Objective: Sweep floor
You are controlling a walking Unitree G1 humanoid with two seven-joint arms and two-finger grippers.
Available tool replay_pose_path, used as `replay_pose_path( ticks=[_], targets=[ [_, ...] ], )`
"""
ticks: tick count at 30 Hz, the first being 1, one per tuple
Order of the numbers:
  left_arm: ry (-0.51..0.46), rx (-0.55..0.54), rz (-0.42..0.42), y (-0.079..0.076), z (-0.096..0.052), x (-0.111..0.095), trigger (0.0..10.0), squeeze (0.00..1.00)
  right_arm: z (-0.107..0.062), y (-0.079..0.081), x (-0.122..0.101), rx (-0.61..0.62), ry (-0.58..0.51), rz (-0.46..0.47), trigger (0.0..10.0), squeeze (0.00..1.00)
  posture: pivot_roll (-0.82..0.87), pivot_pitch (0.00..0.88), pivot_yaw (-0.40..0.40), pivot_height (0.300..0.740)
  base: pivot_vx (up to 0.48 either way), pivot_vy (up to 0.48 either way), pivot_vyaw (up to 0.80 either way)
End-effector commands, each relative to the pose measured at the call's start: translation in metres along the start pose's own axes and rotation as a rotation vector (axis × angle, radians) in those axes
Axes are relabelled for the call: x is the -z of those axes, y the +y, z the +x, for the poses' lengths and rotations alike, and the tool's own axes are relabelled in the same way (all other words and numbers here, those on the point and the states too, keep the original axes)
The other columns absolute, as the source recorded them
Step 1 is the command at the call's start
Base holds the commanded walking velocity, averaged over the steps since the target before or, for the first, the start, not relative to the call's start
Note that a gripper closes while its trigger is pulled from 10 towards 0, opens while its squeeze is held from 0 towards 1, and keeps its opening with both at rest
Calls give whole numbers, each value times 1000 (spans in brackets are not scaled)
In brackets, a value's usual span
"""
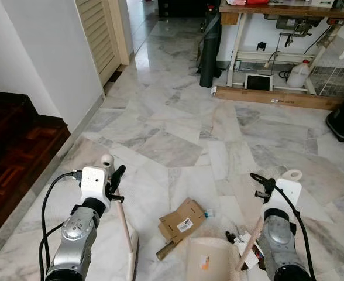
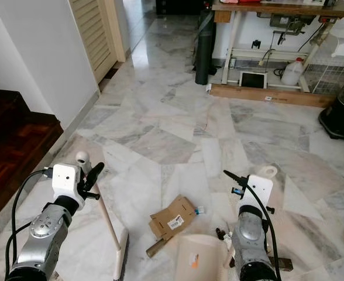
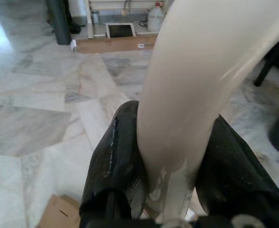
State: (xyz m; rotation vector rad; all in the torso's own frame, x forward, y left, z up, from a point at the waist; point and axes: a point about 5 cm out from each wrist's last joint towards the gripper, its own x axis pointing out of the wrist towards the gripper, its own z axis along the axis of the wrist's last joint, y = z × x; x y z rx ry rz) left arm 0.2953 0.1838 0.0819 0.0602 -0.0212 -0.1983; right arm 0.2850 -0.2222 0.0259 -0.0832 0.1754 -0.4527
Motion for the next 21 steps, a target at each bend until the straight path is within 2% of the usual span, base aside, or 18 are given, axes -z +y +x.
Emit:
replay_pose_path(
  ticks=[1, 6, 12, 17, 21],
  targets=[
    [-22, 5, 9, 6, 3, -6, 10000, 0, -3, -2, 2, 14, -15, -16, 10000, 0, 88, 56, 47, 740, 0, 0, 0],
    [-10, 22, -14, 9, 7, -5, 10000, 0, -10, -8, 12, 44, -7, -31, 10000, 0, 88, 70, 50, 740, 0, 0, 0],
    [10, 70, -28, 10, 12, -5, 10000, 0, -20, -5, 25, 39, 15, -41, 10000, 0, 93, 94, 60, 740, 0, 0, 0],
    [14, 96, -67, 11, 15, -5, 10000, 0, -24, -4, 26, 36, 3, -19, 10000, 0, 93, 103, 63, 740, 0, 0, 0],
    [21, 121, -64, 11, 17, -4, 10000, 0, -24, -1, 25, 32, -10, -19, 10000, 0, 89, 112, 63, 740, 0, 0, 0]
  ],
)
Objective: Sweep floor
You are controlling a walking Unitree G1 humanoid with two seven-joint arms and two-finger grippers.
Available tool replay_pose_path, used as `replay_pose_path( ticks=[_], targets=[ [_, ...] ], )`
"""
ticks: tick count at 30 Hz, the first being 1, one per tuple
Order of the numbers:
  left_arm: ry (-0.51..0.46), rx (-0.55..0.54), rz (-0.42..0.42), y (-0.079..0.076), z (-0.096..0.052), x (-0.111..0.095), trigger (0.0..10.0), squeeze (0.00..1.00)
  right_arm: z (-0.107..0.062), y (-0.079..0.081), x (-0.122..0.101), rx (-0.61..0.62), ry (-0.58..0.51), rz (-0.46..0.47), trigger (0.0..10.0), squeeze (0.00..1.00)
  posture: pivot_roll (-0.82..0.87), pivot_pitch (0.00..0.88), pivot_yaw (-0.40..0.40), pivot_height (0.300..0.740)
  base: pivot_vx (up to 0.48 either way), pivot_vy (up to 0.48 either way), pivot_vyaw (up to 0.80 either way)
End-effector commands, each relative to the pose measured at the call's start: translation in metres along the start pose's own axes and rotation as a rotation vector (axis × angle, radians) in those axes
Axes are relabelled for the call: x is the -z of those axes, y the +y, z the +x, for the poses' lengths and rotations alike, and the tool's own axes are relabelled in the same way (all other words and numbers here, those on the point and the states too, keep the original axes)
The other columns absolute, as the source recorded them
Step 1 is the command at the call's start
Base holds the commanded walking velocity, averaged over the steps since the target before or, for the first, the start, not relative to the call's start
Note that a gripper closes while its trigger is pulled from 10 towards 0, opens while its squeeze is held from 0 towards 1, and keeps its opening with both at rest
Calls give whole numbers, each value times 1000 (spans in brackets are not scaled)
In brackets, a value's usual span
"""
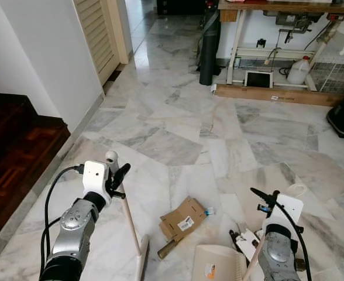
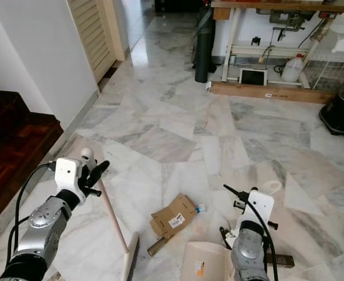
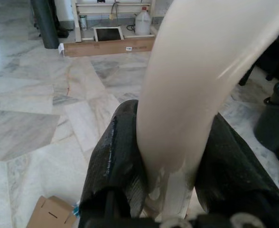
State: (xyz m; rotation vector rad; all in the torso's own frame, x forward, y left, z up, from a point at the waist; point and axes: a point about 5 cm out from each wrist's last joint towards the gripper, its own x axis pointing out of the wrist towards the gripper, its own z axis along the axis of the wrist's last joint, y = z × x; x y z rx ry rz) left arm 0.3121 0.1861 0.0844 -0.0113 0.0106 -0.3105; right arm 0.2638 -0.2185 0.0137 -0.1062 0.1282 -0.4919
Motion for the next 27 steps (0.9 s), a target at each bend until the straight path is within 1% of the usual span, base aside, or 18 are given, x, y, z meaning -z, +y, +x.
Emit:
replay_pose_path(
  ticks=[1, 2, 5, 6, 13, 14, 16, 18, 25, 26, 27],
  targets=[
    [3, 10, 10, 5, 1, -2, 10000, 0, -6, 3, 9, -11, 36, -11, 10000, 0, 88, 113, 63, 740, 0, 0, 0],
    [7, 18, 5, 5, 1, -2, 10000, 0, -7, 3, 8, -11, 34, -10, 10000, 0, 86, 113, 63, 740, 0, 0, 0],
    [33, 100, -25, -3, 3, 1, 10000, 0, -6, 2, 8, -11, 28, -9, 10000, 0, 84, 116, 61, 740, 0, 0, 0],
    [34, 106, -27, -3, 3, 1, 10000, 0, -6, 2, 8, -11, 27, -8, 10000, 0, 84, 116, 61, 740, 0, 0, 0],
    [36, 185, -27, -9, 3, -2, 10000, 0, -6, 2, 8, -14, 32, -11, 10000, 0, 88, 116, 58, 740, 0, 0, 0],
    [39, 208, -31, -11, 3, -4, 10000, 0, -6, 3, 8, -15, 31, -11, 10000, 0, 88, 114, 58, 740, 0, 0, 0],
    [40, 217, -32, -11, 3, -4, 10000, 0, -6, 3, 8, -16, 31, -11, 10000, 0, 88, 114, 58, 740, 0, 0, 0],
    [47, 263, -26, -13, 2, -7, 10000, 0, -5, 4, 7, -17, 32, -10, 10000, 0, 90, 112, 58, 740, 0, 0, 0],
    [58, 311, -4, -12, -3, -14, 10000, 0, -3, 5, 6, -21, 34, -11, 10000, 0, 96, 103, 55, 740, 0, 0, 0],
    [44, 294, 17, -8, -3, -18, 10000, 0, -3, 6, 6, -21, 35, -11, 10000, 0, 98, 100, 55, 740, 0, 0, 0],
    [44, 294, 17, -8, -3, -18, 10000, 0, -3, 6, 6, -21, 35, -11, 10000, 0, 98, 100, 55, 740, 0, 0, 0]
  ],
)
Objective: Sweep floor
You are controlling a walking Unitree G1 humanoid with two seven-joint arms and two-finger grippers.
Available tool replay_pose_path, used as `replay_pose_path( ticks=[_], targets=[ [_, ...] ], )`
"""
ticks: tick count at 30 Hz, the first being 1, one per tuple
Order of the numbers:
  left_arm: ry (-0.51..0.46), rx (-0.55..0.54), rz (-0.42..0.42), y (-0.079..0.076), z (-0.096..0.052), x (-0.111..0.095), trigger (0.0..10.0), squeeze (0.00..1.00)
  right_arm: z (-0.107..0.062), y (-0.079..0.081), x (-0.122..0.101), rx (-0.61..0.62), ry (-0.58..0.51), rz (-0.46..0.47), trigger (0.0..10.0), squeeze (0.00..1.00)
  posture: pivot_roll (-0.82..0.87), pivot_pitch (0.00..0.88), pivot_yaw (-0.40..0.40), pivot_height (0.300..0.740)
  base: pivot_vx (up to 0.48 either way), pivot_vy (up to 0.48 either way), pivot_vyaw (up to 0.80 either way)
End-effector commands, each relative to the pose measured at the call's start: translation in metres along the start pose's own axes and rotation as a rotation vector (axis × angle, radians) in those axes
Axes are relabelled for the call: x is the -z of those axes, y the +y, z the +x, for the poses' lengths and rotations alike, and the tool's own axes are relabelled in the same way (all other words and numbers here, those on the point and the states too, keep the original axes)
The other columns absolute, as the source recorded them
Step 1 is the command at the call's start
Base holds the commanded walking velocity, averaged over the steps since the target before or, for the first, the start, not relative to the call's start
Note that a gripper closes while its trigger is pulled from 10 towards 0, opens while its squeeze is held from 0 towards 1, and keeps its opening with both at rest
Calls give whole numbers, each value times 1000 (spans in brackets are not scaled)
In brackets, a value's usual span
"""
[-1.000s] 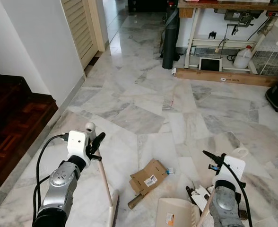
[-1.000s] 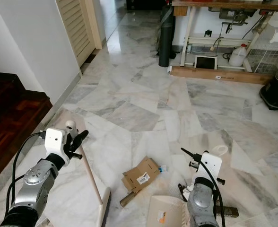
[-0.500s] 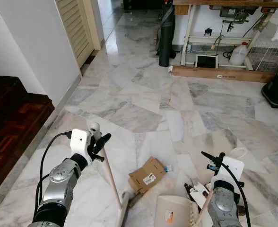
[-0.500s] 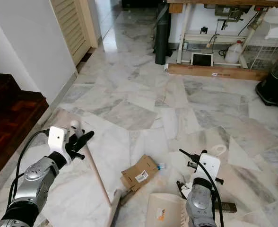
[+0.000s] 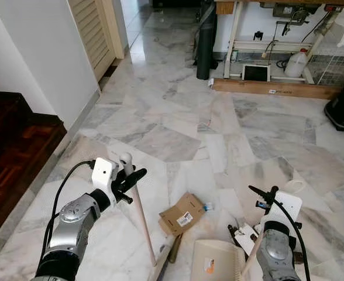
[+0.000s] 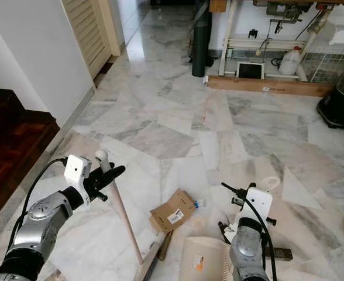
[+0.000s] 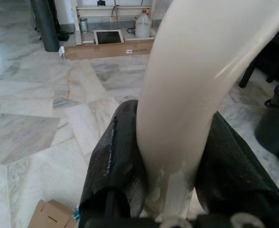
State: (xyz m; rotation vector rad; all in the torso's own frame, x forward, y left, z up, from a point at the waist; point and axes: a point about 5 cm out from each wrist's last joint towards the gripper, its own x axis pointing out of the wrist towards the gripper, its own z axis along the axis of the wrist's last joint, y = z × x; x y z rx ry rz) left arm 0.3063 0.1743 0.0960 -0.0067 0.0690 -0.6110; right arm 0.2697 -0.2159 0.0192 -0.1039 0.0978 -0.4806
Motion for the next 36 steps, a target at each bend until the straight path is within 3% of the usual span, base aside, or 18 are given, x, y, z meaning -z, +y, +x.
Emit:
replay_pose_path(
  ticks=[1, 6, 12, 18, 24, 29, 36],
  targets=[
    [-20, -40, 61, 9, -5, -11, 10000, 0, -6, 2, 12, -11, 65, -20, 10000, 0, 97, 99, 54, 740, 0, 0, 0],
    [-34, -87, 135, 13, -5, -18, 10000, 0, -5, 2, 11, -14, 67, -22, 10000, 0, 99, 95, 54, 740, 0, 0, 0],
    [-40, -137, 146, 10, -4, -13, 10000, 0, -6, 2, 11, -13, 64, -22, 10000, 0, 91, 98, 53, 740, 0, 0, 0],
    [-72, -362, 144, 23, -6, 0, 10000, 0, -8, 0, 12, -16, 49, -25, 10000, 0, 65, 124, 48, 740, 0, 0, 0],
    [-91, -477, 164, 27, -7, 5, 10000, 0, -11, -6, 13, -13, 32, -28, 10000, 0, 37, 156, 44, 740, 0, 0, 0],
    [-104, -496, 160, 25, -2, 8, 10000, 0, -13, -9, 13, -12, 16, -26, 10000, 0, 22, 175, 44, 740, 0, 0, 0],
    [-120, -437, 20, 16, 13, 12, 10000, 0, -19, -11, 12, -19, -3, -21, 10000, 0, 6, 214, 36, 740, 0, 0, 0]
  ],
)
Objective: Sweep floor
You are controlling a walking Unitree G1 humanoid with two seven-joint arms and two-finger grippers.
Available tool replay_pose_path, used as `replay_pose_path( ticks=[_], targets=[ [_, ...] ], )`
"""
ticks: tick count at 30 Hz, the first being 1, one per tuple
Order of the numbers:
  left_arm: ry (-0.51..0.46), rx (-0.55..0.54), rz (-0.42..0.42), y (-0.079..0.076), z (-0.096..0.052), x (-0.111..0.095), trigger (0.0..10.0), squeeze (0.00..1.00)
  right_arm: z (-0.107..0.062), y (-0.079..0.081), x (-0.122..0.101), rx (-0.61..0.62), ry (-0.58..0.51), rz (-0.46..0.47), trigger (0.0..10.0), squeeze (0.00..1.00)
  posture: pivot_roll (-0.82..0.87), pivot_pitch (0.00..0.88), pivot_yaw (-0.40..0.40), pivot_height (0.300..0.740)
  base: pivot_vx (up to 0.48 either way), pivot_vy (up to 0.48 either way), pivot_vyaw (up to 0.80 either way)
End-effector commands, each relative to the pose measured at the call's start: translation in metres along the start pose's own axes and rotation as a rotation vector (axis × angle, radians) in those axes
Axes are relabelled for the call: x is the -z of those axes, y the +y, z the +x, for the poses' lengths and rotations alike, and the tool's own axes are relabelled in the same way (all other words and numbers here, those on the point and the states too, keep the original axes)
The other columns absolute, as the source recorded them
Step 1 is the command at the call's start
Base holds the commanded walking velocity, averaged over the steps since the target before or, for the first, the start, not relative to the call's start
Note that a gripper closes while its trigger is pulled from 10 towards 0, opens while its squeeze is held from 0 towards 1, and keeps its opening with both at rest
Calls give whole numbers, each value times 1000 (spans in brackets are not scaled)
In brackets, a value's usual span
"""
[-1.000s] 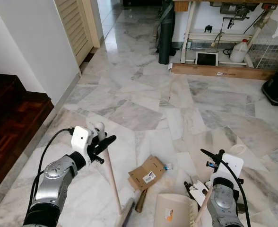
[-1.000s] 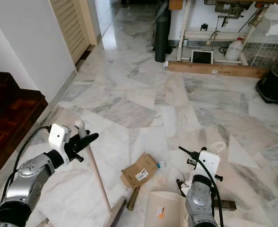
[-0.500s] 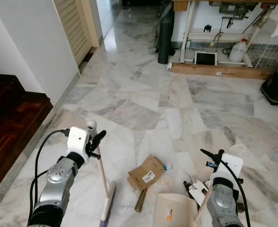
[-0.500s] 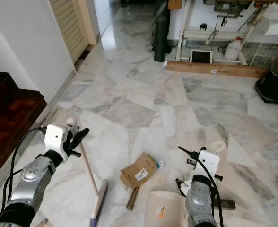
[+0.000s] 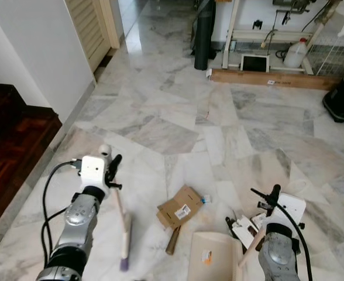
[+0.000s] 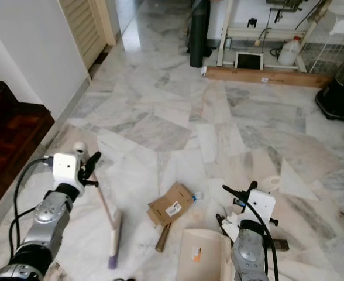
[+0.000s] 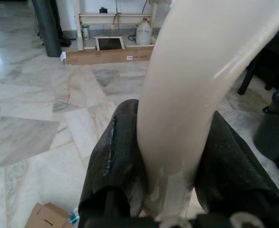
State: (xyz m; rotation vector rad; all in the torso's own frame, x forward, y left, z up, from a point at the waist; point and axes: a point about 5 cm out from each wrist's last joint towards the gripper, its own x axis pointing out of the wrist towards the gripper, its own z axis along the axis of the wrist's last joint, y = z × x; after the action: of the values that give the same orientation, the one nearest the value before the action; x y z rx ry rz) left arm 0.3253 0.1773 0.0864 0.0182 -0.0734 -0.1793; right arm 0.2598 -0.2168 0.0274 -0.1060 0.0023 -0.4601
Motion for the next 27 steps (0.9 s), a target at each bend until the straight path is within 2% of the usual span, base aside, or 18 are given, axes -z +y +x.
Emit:
replay_pose_path(
  ticks=[1, 6, 12, 15, 18, 23, 27],
  targets=[
    [19, 0, -60, 1, 1, 3, 10000, 0, -13, -4, 18, -9, 89, -38, 10000, 0, 4, 216, 36, 740, 0, 0, 0],
    [27, 56, -85, -10, 6, 4, 10000, 0, -17, -4, 17, -13, 81, -35, 10000, 0, -15, 249, 32, 740, 0, 0, 0],
    [25, 68, -90, -10, 7, 5, 10000, 0, -20, -8, 17, -11, 77, -37, 10000, 0, -30, 270, 29, 740, 0, 0, 0],
    [19, 114, -107, -15, 9, 4, 10000, 0, -23, -10, 17, -12, 77, -39, 10000, 0, -34, 282, 24, 740, 0, 0, 0],
    [3, 184, -136, -25, 13, -1, 10000, 0, -24, -10, 17, -14, 80, -41, 10000, 0, -34, 286, 23, 740, 0, 0, 0],
    [-24, 371, -128, -50, 17, -11, 10000, 0, -25, -9, 16, -19, 83, -41, 10000, 0, -26, 289, 24, 740, 0, 0, 0],
    [-35, 453, -141, -60, 18, -17, 10000, 0, -25, -7, 15, -21, 84, -39, 10000, 0, -26, 290, 27, 740, 0, 0, 0]
  ],
)
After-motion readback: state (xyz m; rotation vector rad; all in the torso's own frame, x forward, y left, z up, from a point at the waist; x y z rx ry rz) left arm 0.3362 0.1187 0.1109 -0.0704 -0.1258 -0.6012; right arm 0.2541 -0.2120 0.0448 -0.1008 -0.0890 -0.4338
